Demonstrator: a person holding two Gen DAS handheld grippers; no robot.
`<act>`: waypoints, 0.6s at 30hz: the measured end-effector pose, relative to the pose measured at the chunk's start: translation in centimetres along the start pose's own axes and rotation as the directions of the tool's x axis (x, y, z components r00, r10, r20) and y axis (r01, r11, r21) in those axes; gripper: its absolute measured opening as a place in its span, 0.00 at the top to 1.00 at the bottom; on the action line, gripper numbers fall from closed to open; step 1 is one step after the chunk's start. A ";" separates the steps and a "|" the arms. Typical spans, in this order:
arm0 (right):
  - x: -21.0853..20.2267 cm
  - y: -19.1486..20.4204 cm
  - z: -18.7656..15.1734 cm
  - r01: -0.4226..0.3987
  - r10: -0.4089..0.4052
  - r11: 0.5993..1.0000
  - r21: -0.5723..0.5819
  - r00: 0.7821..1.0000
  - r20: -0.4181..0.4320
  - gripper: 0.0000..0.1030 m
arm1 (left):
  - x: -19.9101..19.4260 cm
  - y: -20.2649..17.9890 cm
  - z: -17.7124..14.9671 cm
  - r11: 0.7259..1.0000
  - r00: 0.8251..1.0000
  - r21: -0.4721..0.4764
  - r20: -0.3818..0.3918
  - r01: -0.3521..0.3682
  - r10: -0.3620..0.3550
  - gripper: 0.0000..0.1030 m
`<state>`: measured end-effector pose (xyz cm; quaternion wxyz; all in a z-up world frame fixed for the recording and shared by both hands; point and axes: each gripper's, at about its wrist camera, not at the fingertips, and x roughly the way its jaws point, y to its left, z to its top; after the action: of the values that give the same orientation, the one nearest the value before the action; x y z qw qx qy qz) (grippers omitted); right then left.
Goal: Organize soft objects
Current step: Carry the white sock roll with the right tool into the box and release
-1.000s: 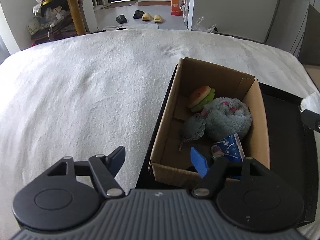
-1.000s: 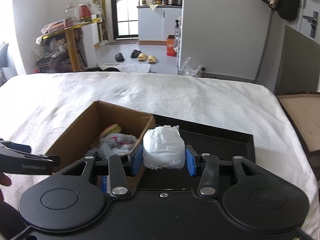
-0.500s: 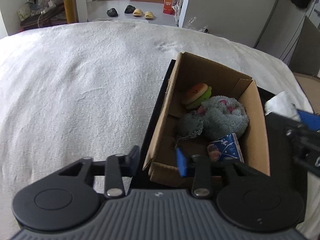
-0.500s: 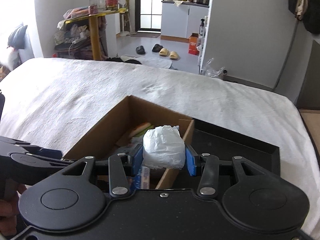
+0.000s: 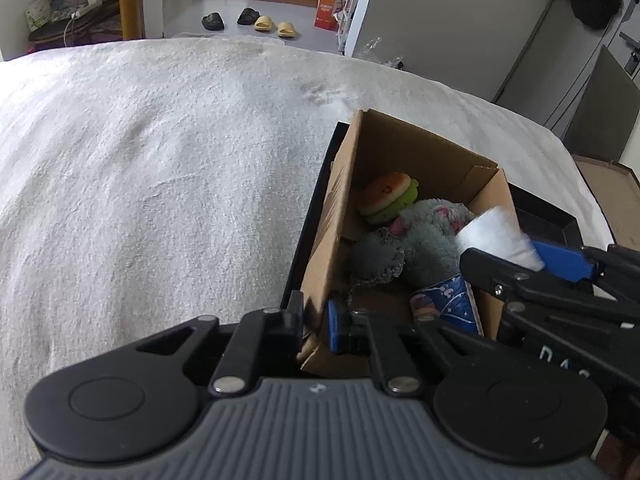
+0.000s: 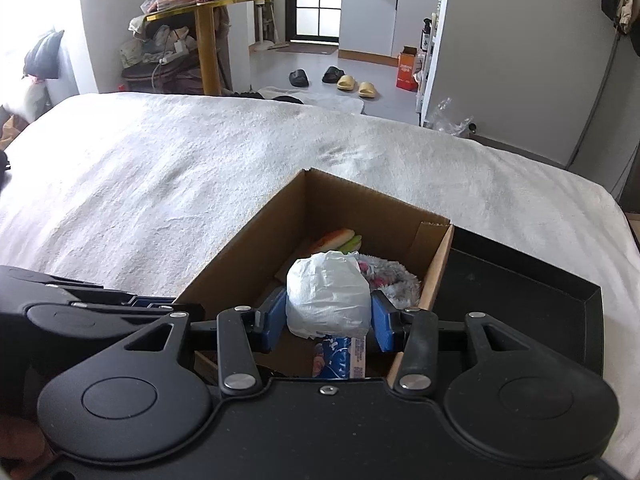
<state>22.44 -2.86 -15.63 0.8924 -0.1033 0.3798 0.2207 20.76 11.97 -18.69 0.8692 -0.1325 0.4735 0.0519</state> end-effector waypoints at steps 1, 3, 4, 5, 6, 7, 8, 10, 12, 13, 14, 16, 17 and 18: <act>0.0 0.1 0.0 0.005 -0.005 1.000 0.001 1.000 -0.001 0.56 | 0.0 0.0 0.0 1.000 1.000 -0.003 -0.004 0.002 -0.002 0.90; 0.0 0.3 -0.1 0.016 -0.016 1.000 0.001 1.000 -0.003 0.55 | -0.4 0.0 0.0 1.000 1.000 -0.005 -0.008 0.004 -0.004 0.89; -0.1 0.3 -0.2 0.017 -0.017 1.000 0.006 1.000 -0.006 0.55 | -0.6 0.0 -0.1 1.000 1.000 -0.005 -0.007 0.002 -0.002 0.89; -0.1 0.2 -0.2 0.018 -0.018 1.000 0.010 1.000 -0.008 0.54 | -0.8 0.0 -0.1 1.000 1.000 -0.005 -0.005 -0.002 0.002 0.89; -0.3 0.2 -0.3 0.021 -0.021 1.000 0.012 1.000 -0.008 0.53 | -1.0 0.0 -0.1 1.000 1.000 -0.005 -0.004 0.000 0.000 0.89; -0.5 0.2 -0.4 0.023 -0.023 1.000 0.013 1.000 -0.007 0.53 | -1.2 0.0 -0.2 1.000 1.000 -0.005 -0.002 0.000 0.000 0.89; -0.7 0.2 -0.5 0.024 -0.024 1.000 0.015 1.000 -0.004 0.51 | -1.5 0.0 -0.2 1.000 1.000 -0.003 0.000 -0.004 0.004 0.89; -1.1 0.1 -0.6 0.025 -0.025 0.999 0.020 1.000 -0.001 0.51 | -1.9 0.0 -0.2 1.000 1.000 0.000 0.002 -0.011 0.011 0.89; -1.5 0.1 -0.6 0.030 -0.030 0.999 0.026 1.000 0.003 0.51 | -2.5 -0.1 -0.2 1.000 1.000 -0.001 0.006 -0.015 0.015 0.89; -1.7 0.1 -0.6 0.031 -0.031 0.999 0.031 0.999 0.006 0.50 | -2.8 -0.1 -0.3 1.000 1.000 0.002 0.008 -0.017 0.017 0.89; -2.0 0.0 -0.7 0.031 -0.032 0.999 0.039 0.999 0.010 0.49 | -3.2 -0.2 -0.3 1.000 1.000 0.006 0.010 -0.023 0.023 0.89; -2.6 -0.2 -0.7 0.029 -0.030 0.998 0.050 0.999 0.017 0.48 | -3.7 -0.3 -0.3 0.999 1.000 0.012 0.007 -0.030 0.030 0.88; -2.8 -0.3 -0.7 0.030 -0.031 0.998 0.055 0.999 0.020 0.46 | -4.0 -0.4 -0.4 0.999 1.000 0.017 0.006 -0.030 0.030 0.86; -3.0 -0.4 -0.7 0.031 -0.032 0.998 0.062 0.999 0.021 0.45 | -4.3 -0.5 -0.4 0.999 0.999 0.020 0.006 -0.031 0.031 0.86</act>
<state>20.30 -4.44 -13.95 0.9027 -0.0794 0.3747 0.1960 18.18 11.54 -15.21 0.8708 -0.1162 0.4737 0.0612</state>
